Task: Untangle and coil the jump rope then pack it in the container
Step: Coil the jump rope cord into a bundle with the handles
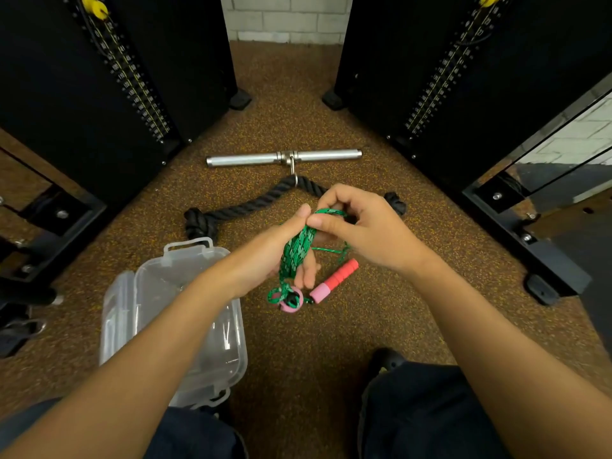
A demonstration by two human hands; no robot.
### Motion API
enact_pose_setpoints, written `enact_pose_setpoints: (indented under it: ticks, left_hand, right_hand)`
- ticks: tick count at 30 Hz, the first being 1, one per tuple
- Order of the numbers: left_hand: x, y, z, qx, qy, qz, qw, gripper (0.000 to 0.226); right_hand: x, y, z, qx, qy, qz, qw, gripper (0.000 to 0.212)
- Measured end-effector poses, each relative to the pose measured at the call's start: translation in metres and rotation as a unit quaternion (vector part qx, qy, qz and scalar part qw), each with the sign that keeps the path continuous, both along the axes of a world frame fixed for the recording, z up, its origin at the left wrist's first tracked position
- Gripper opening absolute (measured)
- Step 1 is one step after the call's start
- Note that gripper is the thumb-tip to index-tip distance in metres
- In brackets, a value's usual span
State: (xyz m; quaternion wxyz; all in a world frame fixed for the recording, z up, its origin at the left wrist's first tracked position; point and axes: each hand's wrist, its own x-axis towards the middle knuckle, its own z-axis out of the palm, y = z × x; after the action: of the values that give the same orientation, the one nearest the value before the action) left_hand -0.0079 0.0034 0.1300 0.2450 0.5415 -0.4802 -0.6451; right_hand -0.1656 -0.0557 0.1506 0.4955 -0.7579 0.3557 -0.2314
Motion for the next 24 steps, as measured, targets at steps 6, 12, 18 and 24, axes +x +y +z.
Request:
enact_pose_setpoints:
  ticks: [6,12,18,24]
  left_hand:
    - [-0.001,-0.002,0.016,0.007,0.044,0.070,0.997,0.059]
    - [-0.003,0.000,0.015,0.043,0.186,0.138,0.972,0.039]
    - [-0.001,-0.002,0.020,0.075,0.342,0.173,0.920,0.030]
    - [0.005,-0.006,0.017,0.054,0.400,0.249,0.880,0.042]
  right_hand:
    - [-0.001,-0.005,-0.011,0.013,0.014,-0.009,1.000,0.010]
    - [0.001,-0.004,-0.015,0.044,0.039,0.006,0.998,0.019]
    - [0.006,0.007,-0.018,0.107,0.071,0.054,0.990,0.030]
    - [0.012,0.012,-0.018,0.094,0.165,0.128,0.973,0.016]
